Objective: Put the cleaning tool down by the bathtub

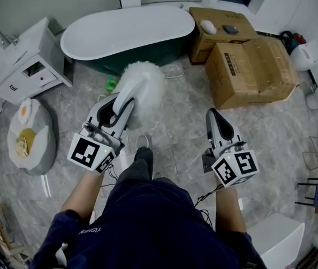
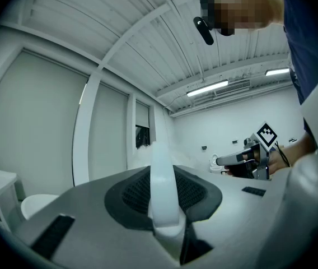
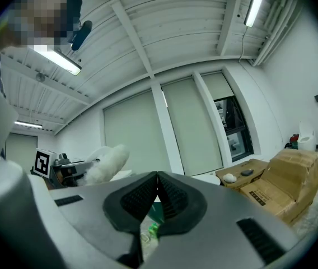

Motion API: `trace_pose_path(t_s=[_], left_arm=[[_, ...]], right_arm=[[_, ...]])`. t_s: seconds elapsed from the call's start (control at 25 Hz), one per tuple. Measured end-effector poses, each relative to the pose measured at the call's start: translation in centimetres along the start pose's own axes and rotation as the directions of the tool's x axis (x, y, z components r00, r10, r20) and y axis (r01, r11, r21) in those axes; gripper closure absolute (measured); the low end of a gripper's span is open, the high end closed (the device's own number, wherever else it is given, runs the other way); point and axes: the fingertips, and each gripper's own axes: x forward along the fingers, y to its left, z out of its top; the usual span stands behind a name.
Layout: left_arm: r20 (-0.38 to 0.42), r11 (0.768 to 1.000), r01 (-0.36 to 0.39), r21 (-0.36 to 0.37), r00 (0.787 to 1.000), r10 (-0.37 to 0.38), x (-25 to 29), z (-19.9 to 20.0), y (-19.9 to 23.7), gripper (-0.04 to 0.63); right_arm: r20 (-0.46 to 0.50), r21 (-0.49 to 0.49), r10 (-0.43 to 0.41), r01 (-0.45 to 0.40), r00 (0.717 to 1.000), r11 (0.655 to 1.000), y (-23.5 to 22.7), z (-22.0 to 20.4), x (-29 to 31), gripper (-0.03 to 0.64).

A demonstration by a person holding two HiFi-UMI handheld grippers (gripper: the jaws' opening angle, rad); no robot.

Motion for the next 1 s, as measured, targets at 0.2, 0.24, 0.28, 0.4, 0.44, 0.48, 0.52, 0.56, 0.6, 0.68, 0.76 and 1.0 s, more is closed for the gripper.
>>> trace_pose_path(t_s=[0.2,0.24,0.28,0.4,0.44,0.48,0.52,0.56,0.6,0.68,0.76,1.0], left_arm=[[0.002,1.000,0.016,-0.013,1.000,-0.016,2.6,-1.0,2.1,0.488],[0.002,1.000,0.022,-0.015,1.000,-0.022,3.2,-1.3,2.7,0.488],[0.001,0.999,0.028,-0.018,1.000,-0.028,3.8,-1.5,3.3,0.488],[-0.001,0.999,0.045,-0.026,0.999,-0.045,6.0,-2.2,5.4,0.488],[-0.003,0.998,0.051,-0.027,0.999,-0.051,6.7,-2.3,6.1,0.488],[-0.005,0.998,0.057,-0.029,0.998,-0.057,7.5,-2.5,6.9,0.488],[-0.008,0.998,0.063,-0.031,0.998,-0.063,8.3,-2.7,7.6,0.488],[-0.011,0.997,0.069,-0.034,0.998,-0.069,9.0,-2.9,8.4,0.488],[-0.014,0.997,0.074,-0.037,0.997,-0.075,9.6,-3.2,9.3,0.487],[-0.021,0.996,0.084,-0.041,0.996,-0.085,11.0,-3.6,11.0,0.488],[-0.028,0.995,0.094,-0.044,0.995,-0.095,12.4,-4.1,12.9,0.488],[-0.047,0.990,0.125,-0.061,0.991,-0.128,16.8,-5.3,18.0,0.488]], right_arm=[[-0.009,-0.006,-0.006,0.006,1.000,1.000,-1.2,-0.3,3.0,0.615],[-0.012,-0.007,-0.011,0.011,1.000,1.000,-1.4,-0.4,3.7,0.615],[-0.015,-0.006,-0.016,0.016,1.000,1.000,-1.7,-0.4,4.4,0.615],[-0.028,-0.003,-0.039,0.039,0.999,0.999,-2.6,-0.5,6.9,0.615],[-0.033,-0.001,-0.047,0.047,0.998,0.999,-3.0,-0.5,7.8,0.615],[-0.038,0.002,-0.053,0.053,0.998,0.999,-3.3,-0.6,8.8,0.615],[-0.044,0.005,-0.059,0.060,0.997,0.998,-3.7,-0.6,9.7,0.615],[-0.049,0.008,-0.065,0.065,0.997,0.998,-4.0,-0.7,10.6,0.615],[-0.053,0.010,-0.069,0.070,0.996,0.998,-4.2,-0.8,11.6,0.615],[-0.060,0.014,-0.077,0.078,0.995,0.997,-4.7,-1.0,13.7,0.615],[-0.069,0.020,-0.089,0.090,0.994,0.996,-5.3,-1.1,15.8,0.615],[-0.082,0.032,-0.120,0.123,0.989,0.992,-7.1,-1.1,21.8,0.615]])
